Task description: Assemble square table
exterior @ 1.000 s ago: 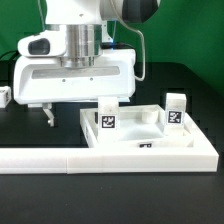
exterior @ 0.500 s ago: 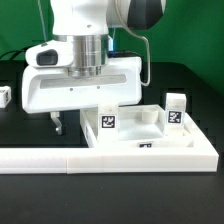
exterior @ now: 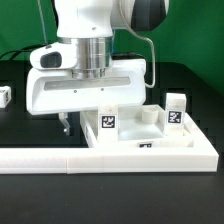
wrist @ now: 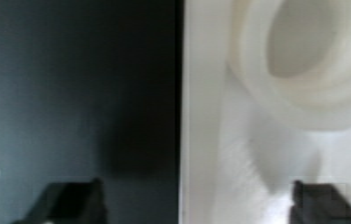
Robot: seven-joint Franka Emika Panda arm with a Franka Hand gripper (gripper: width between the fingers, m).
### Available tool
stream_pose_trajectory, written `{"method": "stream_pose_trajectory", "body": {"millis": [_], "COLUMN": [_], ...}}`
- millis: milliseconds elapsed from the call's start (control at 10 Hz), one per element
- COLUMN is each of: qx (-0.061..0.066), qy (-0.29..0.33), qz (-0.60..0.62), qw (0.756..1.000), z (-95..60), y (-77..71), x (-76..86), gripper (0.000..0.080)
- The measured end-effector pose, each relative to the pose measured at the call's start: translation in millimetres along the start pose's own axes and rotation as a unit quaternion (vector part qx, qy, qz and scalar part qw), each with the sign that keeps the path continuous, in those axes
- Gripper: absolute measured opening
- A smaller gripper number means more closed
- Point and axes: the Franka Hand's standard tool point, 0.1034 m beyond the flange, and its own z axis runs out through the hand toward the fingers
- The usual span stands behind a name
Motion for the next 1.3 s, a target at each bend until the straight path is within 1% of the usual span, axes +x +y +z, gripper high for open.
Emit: {"method": "stream_pose_trajectory", "body": {"millis": [100, 200, 300, 400, 500, 1300], "qx": [0.000, 0.000, 0.000, 0.000, 0.000, 0.000], "qy": [0.000, 0.000, 0.000, 0.001, 0.001, 0.001], "qz": [0.000, 0.000, 0.000, 0.001, 0.001, -0.001], "qw": [1.000, 1.000, 1.000, 1.000, 1.000, 1.000], "z": [0.0, 0.0, 0.0, -0.4, -0.4, -0.4], "y": [0.2, 0.2, 0.2, 0.6, 0.7, 0.9], "x": [0.0, 0.0, 0.0, 0.4, 0.4, 0.4], "gripper": [0.0334, 0.0334, 0.0104, 0.0104, 0.0057, 0.0057]}}
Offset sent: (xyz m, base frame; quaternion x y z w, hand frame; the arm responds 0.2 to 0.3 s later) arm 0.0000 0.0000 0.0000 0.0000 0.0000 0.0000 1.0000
